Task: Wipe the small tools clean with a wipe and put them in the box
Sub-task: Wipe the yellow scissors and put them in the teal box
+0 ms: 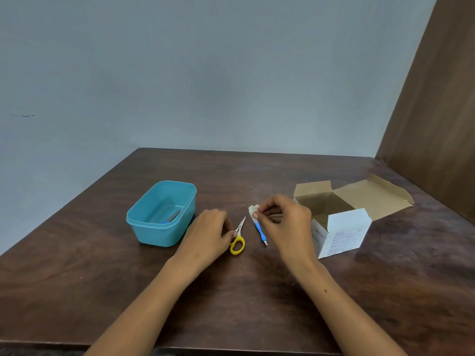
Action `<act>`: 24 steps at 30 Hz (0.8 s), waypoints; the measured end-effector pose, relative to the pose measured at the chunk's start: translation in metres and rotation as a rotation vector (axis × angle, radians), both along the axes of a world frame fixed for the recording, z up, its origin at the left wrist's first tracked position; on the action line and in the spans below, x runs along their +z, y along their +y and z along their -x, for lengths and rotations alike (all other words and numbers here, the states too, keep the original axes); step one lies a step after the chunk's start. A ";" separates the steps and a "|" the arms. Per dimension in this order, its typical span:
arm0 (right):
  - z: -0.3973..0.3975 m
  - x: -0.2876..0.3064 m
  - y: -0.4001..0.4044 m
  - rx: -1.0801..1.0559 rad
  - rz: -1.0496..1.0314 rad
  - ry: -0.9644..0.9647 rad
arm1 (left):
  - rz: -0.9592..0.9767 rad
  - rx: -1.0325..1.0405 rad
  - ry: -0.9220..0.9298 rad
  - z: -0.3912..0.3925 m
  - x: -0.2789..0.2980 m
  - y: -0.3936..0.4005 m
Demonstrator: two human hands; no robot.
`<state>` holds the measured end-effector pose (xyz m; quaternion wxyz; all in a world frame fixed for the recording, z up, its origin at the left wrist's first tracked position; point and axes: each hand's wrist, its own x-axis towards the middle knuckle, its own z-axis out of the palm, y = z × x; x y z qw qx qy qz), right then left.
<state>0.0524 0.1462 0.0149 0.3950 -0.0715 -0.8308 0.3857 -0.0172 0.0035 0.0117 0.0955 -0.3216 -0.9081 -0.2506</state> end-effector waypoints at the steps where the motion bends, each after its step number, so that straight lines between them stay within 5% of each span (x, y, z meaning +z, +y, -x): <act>1: 0.000 0.000 0.000 0.004 0.001 -0.001 | -0.013 0.006 0.010 0.000 -0.001 0.000; 13: 0.000 0.001 0.000 0.010 0.008 -0.027 | 0.049 -0.048 -0.143 0.005 0.004 -0.003; 24: -0.002 0.003 -0.002 0.024 0.064 0.025 | -0.408 0.046 -0.334 -0.004 0.011 -0.003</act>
